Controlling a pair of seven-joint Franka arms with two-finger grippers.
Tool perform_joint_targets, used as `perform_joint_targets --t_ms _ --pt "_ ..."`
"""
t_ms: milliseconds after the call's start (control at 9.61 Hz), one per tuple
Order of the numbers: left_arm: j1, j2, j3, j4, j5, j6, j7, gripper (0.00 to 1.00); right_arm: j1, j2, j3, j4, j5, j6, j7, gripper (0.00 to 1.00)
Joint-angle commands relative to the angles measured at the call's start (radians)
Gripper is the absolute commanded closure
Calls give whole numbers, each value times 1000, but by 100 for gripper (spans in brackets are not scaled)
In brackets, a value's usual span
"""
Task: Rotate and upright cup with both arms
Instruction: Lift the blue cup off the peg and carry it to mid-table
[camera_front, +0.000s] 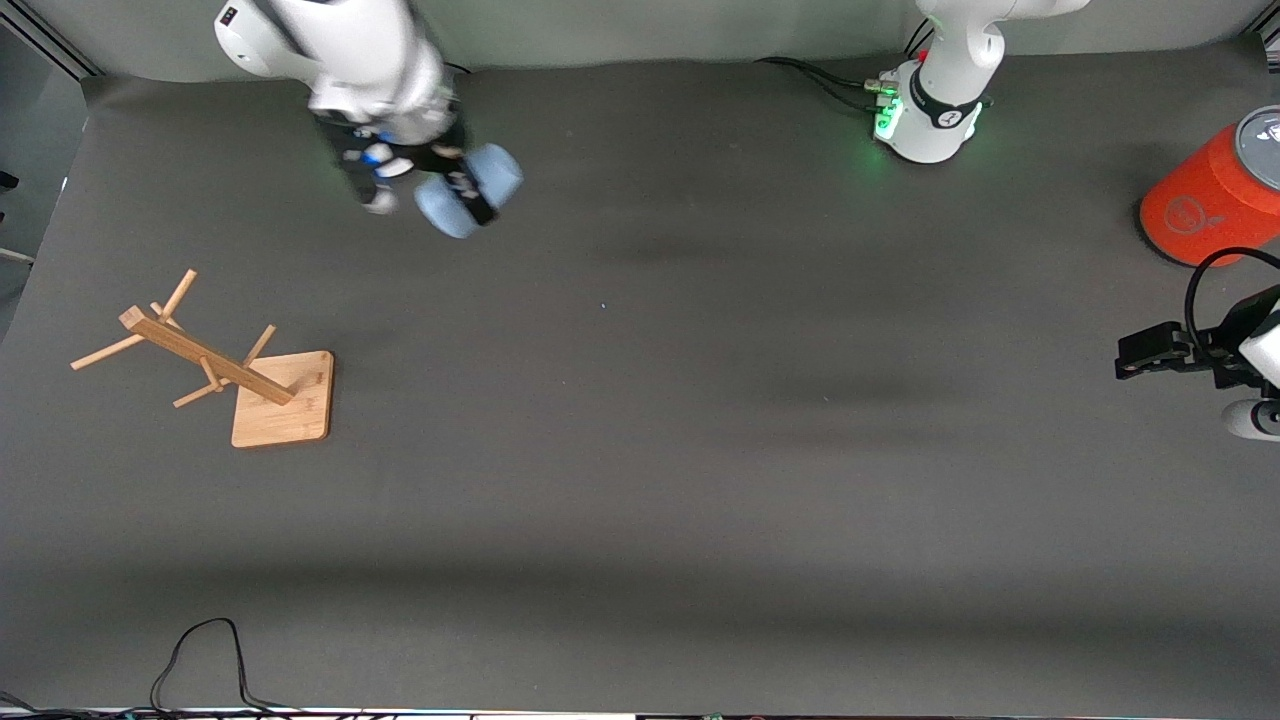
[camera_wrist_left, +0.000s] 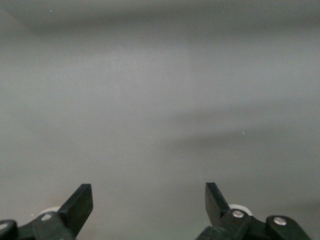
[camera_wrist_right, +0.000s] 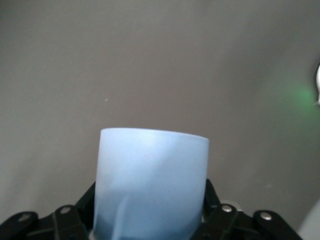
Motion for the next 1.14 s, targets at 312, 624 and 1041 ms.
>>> perform_joint_targets --t_ms 312,624,1041 --pt "-2 2 5 18 -5 -24 17 0 95 618 -6 569 76 -6 405 66" --pt "-3 2 5 18 -5 -24 16 0 124 815 36 664 63 109 564 66" --pt "-2 2 6 19 -5 -30 16 0 149 1018 36 778 30 172 702 66"
